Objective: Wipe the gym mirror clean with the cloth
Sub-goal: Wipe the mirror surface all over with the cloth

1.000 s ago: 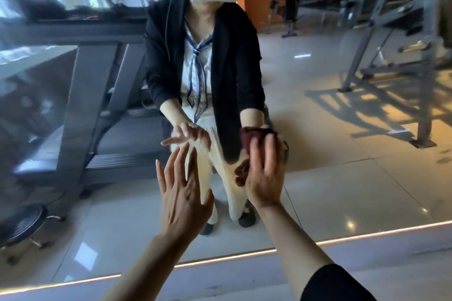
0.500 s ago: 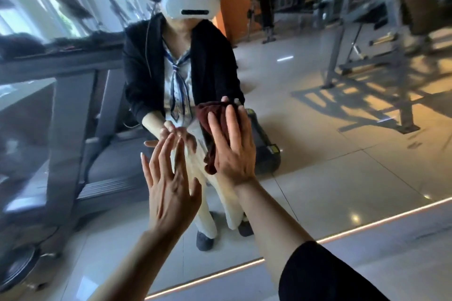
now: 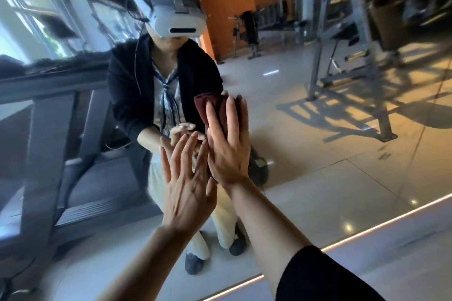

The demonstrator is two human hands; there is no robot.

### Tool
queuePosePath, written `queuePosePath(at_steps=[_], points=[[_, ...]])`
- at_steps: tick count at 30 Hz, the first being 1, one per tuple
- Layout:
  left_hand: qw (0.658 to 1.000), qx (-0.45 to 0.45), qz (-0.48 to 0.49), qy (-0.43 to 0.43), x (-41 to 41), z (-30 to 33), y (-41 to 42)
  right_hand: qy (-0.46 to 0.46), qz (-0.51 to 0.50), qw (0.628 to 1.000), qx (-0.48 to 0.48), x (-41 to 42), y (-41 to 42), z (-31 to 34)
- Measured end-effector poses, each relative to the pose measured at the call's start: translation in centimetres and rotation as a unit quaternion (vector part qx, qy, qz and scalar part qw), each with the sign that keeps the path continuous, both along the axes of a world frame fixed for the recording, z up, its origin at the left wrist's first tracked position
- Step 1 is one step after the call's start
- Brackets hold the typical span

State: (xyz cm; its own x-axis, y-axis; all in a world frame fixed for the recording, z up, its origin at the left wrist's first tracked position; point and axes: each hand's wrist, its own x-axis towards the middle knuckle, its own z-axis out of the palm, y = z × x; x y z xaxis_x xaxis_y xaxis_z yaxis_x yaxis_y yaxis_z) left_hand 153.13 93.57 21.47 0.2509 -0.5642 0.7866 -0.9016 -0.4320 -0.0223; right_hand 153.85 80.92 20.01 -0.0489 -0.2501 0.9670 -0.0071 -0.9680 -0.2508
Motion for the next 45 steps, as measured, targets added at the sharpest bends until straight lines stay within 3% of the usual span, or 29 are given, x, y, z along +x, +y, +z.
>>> queuePosePath(at_steps=[2,5,7,9,11,14,17,19,22,24,25,27,29,31,32,34,36,37,41,45], points=[[1.0,0.011,0.002,0.006,-0.1,0.2,-0.3,0.002,-0.033,0.999,0.022,-0.8,-1.8,-2.6],[0.999,0.044,0.017,-0.006,-0.1,0.4,-0.4,-0.041,-0.076,0.976,0.201,-2.8,-4.5,-6.7],[0.998,0.054,0.014,-0.028,0.0,0.8,-0.8,-0.096,-0.077,0.941,0.316,-3.5,-6.1,-5.6],[0.998,0.049,0.01,-0.047,-0.1,1.7,-1.5,-0.147,-0.064,0.926,0.343,-3.4,-7.0,-1.3],[0.998,0.036,0.013,-0.056,-0.5,3.0,-2.5,-0.143,-0.049,0.95,0.272,-2.8,-6.3,3.2],[0.998,0.002,-0.001,-0.056,-0.9,5.3,-3.3,-0.006,0.0,0.998,0.064,-2.3,-3.2,5.3],[0.996,0.0,0.002,-0.09,0.1,7.2,-2.2,0.09,0.013,0.993,-0.081,-3.5,-4.1,3.3],[0.993,0.013,0.03,-0.117,1.1,9.0,-0.7,0.055,-0.022,0.997,-0.054,-3.9,-6.7,4.3],[0.986,0.015,0.089,-0.142,2.2,12.6,1.4,-0.083,-0.059,0.986,0.134,-3.0,-8.9,10.7],[0.982,0.004,0.109,-0.155,2.7,15.1,2.4,-0.131,-0.053,0.973,0.183,-1.9,-7.5,15.4],[0.981,-0.001,0.114,-0.16,2.9,16.2,2.8,-0.126,-0.048,0.98,0.149,-1.2,-5.8,16.9],[0.978,-0.008,0.114,-0.172,3.5,17.8,3.9,-0.048,-0.042,0.998,-0.01,0.4,-1.8,17.2],[0.976,-0.009,0.111,-0.187,4.2,18.9,5.3,0.048,-0.039,0.978,-0.2,1.1,0.6,16.3],[0.973,-0.001,0.113,-0.203,5.1,19.9,7.1,0.053,-0.051,0.964,-0.254,0.9,-0.9,17.1],[0.971,0.007,0.114,-0.211,5.6,20.5,8.1,0.015,-0.071,0.975,-0.212,0.8,-2.0,18.1],[0.968,0.017,0.113,-0.224,6.6,22.2,9.8,-0.09,-0.094,0.991,0.0,0.3,-3.7,21.7],[0.968,0.009,0.119,-0.221,7.7,24.2,11.0,-0.16,-0.092,0.966,0.183,0.3,-3.3,26.1],[0.969,0.003,0.122,-0.213,8.2,25.1,11.5,-0.163,-0.093,0.961,0.203,0.7,-2.0,27.9],[0.973,-0.051,0.13,-0.186,10.2,27.6,13.1,-0.093,-0.099,0.99,-0.044,5.4,6.5,29.3],[0.97,-0.088,0.13,-0.187,11.1,28.9,14.0,0.037,-0.071,0.96,-0.268,7.0,10.8,26.8]])
